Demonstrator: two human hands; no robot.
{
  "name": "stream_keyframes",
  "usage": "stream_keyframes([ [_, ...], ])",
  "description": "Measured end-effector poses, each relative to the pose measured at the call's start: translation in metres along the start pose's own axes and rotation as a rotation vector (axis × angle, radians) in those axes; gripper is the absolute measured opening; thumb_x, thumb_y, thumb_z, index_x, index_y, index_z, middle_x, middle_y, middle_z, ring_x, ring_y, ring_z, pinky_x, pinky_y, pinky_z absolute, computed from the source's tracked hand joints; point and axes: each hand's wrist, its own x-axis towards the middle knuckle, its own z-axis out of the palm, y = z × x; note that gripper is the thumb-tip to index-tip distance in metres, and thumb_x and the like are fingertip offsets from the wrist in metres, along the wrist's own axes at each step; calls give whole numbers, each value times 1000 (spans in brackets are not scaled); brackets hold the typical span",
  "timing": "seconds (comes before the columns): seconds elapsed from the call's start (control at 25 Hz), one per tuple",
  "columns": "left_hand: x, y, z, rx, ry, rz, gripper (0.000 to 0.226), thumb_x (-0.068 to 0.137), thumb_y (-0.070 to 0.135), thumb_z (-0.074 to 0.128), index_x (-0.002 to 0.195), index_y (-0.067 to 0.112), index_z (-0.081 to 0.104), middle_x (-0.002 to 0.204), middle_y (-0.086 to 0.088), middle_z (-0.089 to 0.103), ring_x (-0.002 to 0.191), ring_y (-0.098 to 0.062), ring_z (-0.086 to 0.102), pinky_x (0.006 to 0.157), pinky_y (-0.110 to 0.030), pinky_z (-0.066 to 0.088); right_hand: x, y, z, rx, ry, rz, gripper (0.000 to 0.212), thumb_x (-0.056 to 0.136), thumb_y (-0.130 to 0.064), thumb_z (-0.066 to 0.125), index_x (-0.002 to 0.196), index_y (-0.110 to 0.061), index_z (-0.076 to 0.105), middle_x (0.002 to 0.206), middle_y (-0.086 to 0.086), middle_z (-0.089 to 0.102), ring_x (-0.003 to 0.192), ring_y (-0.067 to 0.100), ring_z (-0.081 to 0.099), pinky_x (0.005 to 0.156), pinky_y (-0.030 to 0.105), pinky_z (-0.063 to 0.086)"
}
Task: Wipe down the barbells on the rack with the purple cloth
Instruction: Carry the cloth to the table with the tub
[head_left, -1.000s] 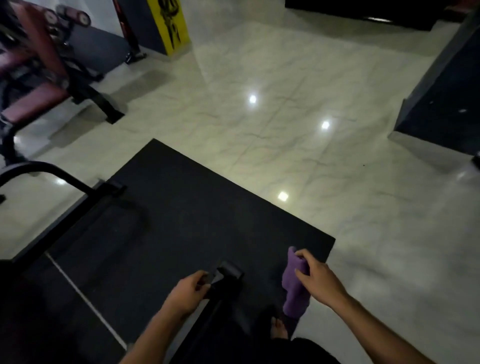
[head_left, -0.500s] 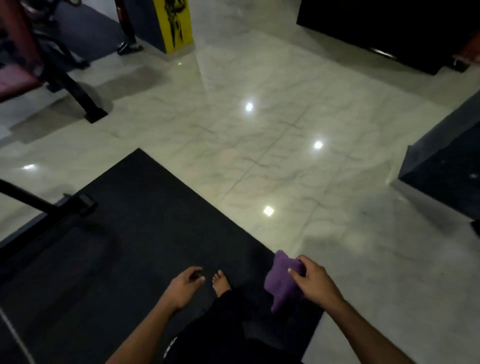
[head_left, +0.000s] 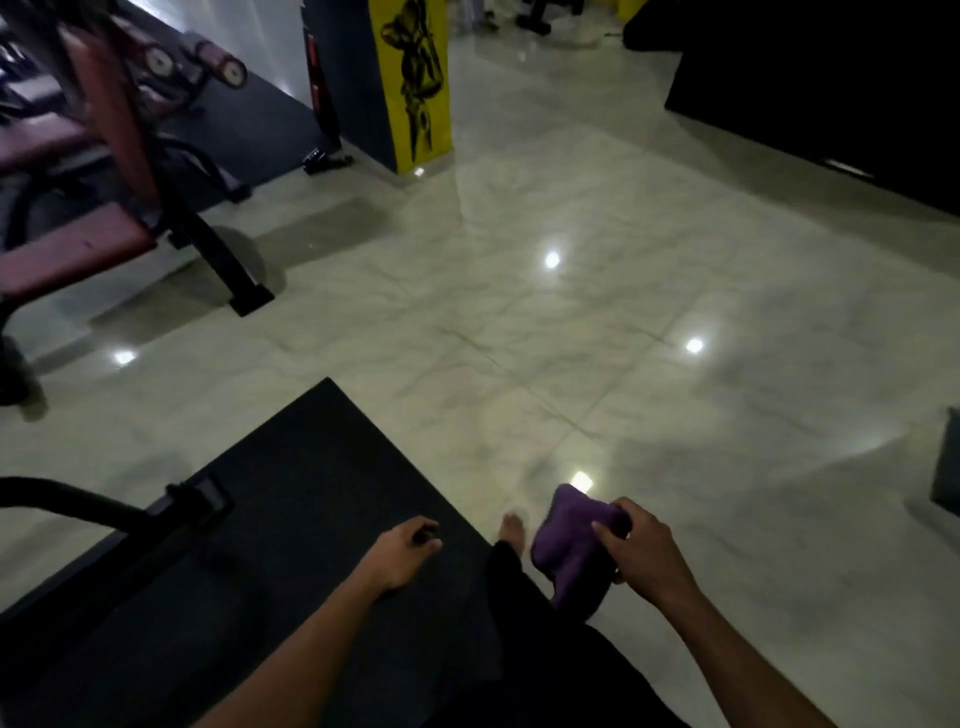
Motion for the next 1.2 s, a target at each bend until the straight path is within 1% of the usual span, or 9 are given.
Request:
stream_keyframes([
  [0.16, 110, 28, -83, 178, -88, 26, 48, 98, 37, 59, 142, 22, 50, 135, -3, 60, 121, -19, 58, 98, -27, 46, 138, -64, 14, 10, -30, -12, 24, 75, -51, 66, 90, -34, 56, 90, -4, 69, 79, 20, 70, 67, 44, 62],
  [0.24, 151, 44, -137, 250, -104, 26, 52, 97, 39, 59, 145, 22, 47, 139, -4, 57, 126, -20, 55, 102, -29, 44, 191, -110, 16, -31, -57, -41, 20, 80, -45, 67, 90, -33, 54, 91, -1, 69, 79, 22, 70, 68, 41, 60],
  [0.4, 222, 60, -229, 185, 69, 9, 55, 95, 43, 62, 145, 25, 47, 141, -1, 55, 124, -16, 55, 101, -24, 42, 295, -195, 15, -156, -148, -135, 27, 90, -36, 67, 115, -29, 60, 106, -1, 70, 92, 19, 69, 66, 26, 48],
  [0.48, 258, 61, -263, 98, 148, -19, 56, 94, 41, 65, 144, 23, 48, 141, -1, 54, 123, -16, 55, 97, -21, 40, 352, -235, 16, -206, -183, -159, 19, 90, -37, 66, 106, -31, 58, 100, -5, 69, 86, 14, 67, 62, 24, 45],
  [0.6, 325, 51, -309, 46, 160, -55, 56, 94, 37, 66, 145, 21, 47, 143, -1, 53, 123, -18, 55, 96, -21, 40, 440, -292, 30, -232, -214, -164, 15, 89, -39, 66, 98, -31, 56, 94, -8, 68, 81, 10, 66, 64, 28, 52],
  [0.72, 400, 38, -359, -17, 169, -72, 56, 95, 38, 65, 145, 20, 47, 144, -2, 52, 128, -17, 51, 101, -23, 38, 523, -341, 46, -243, -248, -146, 15, 86, -39, 68, 94, -31, 57, 91, -6, 68, 79, 13, 68, 68, 41, 60],
  [0.88, 492, 45, -452, -98, 198, -75, 59, 93, 43, 66, 145, 23, 47, 144, -2, 52, 130, -16, 49, 103, -25, 38, 634, -430, 41, -265, -230, -152, 15, 85, -38, 70, 89, -30, 58, 87, -4, 70, 75, 16, 69, 68, 45, 61],
  [1.08, 608, 88, -567, -124, 218, -47, 54, 91, 40, 69, 140, 25, 52, 140, 0, 56, 126, -14, 54, 101, -27, 43, 744, -514, 15, 12, -102, -80, 11, 89, -20, 72, 89, -21, 61, 86, 2, 66, 74, 21, 69, 51, 37, 60],
  [1.2, 691, 124, -627, -206, 262, -64, 45, 92, 35, 69, 134, 24, 57, 134, 1, 60, 122, -14, 56, 96, -28, 46, 831, -546, 11, 190, -80, 0, 9, 91, -17, 73, 92, -13, 64, 92, 11, 68, 80, 27, 70, 53, 38, 61],
])
